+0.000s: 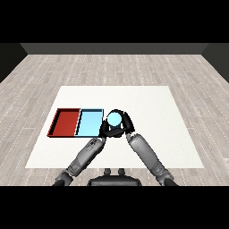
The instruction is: Pick the blue can and put it in the blue box
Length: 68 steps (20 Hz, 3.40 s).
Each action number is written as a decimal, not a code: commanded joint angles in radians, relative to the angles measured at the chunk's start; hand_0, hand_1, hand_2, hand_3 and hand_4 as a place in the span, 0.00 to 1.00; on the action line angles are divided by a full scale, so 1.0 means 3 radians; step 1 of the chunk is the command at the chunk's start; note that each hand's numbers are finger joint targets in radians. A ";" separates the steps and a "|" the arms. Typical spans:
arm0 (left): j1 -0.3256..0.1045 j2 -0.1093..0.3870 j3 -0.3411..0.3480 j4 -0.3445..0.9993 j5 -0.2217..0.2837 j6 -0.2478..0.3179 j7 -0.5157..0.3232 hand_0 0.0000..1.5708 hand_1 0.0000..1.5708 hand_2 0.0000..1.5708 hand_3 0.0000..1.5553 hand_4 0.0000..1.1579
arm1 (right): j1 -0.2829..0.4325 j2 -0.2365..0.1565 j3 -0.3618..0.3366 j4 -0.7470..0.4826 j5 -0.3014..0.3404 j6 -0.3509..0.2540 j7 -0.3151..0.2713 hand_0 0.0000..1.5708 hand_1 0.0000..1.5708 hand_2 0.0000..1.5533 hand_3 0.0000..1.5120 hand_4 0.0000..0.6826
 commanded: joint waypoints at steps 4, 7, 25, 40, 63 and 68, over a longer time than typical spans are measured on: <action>0.0019 0.0002 0.0096 0.0041 0.0017 0.0056 -0.0195 1.00 1.00 1.00 0.96 0.97 | 0.0035 0.0010 -0.0061 0.0061 -0.0031 0.0106 0.0000 0.00 0.00 0.00 0.00 0.00; 0.0019 0.0002 0.0098 0.0045 0.0020 0.0054 -0.0201 1.00 1.00 1.00 0.96 0.97 | 0.0034 0.0010 -0.0062 0.0062 -0.0031 0.0106 0.0000 0.00 0.00 0.00 0.00 0.00; 0.0080 0.0301 0.0520 0.0132 -0.0340 -0.0115 -0.0045 1.00 1.00 1.00 0.95 0.97 | 0.0552 0.0007 -0.0693 -0.0122 -0.0229 0.0282 -0.0433 0.00 0.00 0.00 0.00 0.00; -0.0410 0.0963 0.0963 0.1272 -0.0734 -0.0136 0.0698 1.00 1.00 1.00 0.95 0.91 | 0.0891 -0.0064 -0.1059 -0.0213 -0.0691 0.0542 -0.0480 0.00 0.00 0.00 0.00 0.00; -0.1404 0.0546 0.0670 0.3558 -0.1447 -0.1329 0.1907 0.68 0.68 0.65 0.40 0.72 | 0.0696 -0.0076 -0.1464 0.0536 -0.0842 0.0565 -0.0806 0.00 0.00 0.00 0.00 0.00; -0.1418 0.0655 0.0824 0.3698 -0.1417 -0.0553 0.1863 0.00 0.00 0.00 0.00 0.00 | 0.0656 -0.0195 -0.1612 0.0742 -0.0917 0.0682 -0.0898 0.00 0.00 0.00 0.00 0.00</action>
